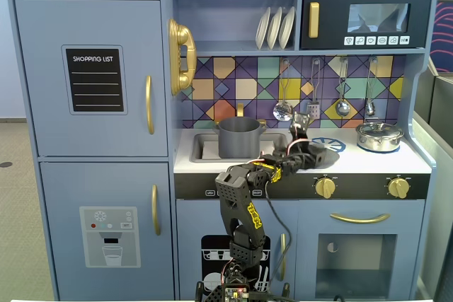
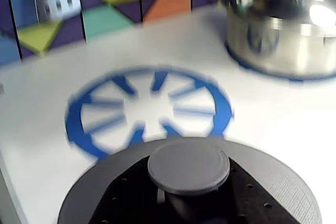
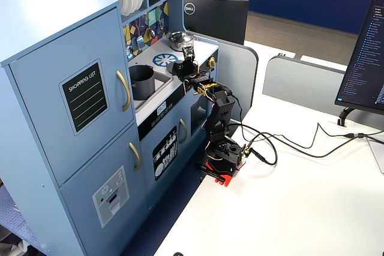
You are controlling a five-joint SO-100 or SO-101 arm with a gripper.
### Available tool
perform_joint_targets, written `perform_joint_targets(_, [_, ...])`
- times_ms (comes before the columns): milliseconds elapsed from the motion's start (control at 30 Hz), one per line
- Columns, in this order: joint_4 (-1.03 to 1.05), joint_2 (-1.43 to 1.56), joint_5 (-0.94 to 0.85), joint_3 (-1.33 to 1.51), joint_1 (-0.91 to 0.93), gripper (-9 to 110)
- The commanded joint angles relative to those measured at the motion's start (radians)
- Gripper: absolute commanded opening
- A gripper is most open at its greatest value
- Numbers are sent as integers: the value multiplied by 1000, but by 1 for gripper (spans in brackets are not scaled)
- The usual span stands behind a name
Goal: Pick up the lid from the counter and put it on the gray recipient
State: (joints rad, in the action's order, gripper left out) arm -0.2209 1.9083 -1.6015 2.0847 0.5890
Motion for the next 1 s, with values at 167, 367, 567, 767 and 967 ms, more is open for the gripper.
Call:
perform_joint_targets(167, [187, 163, 29, -262, -86, 0])
perform_joint_targets(367, [313, 278, 80, -322, -202, 0])
perform_joint_targets(567, [379, 377, 115, -295, -353, 0])
perform_joint_targets(767, [436, 417, 87, -258, -457, 0])
perform_joint_targets(967, [419, 417, 58, -207, -525, 0])
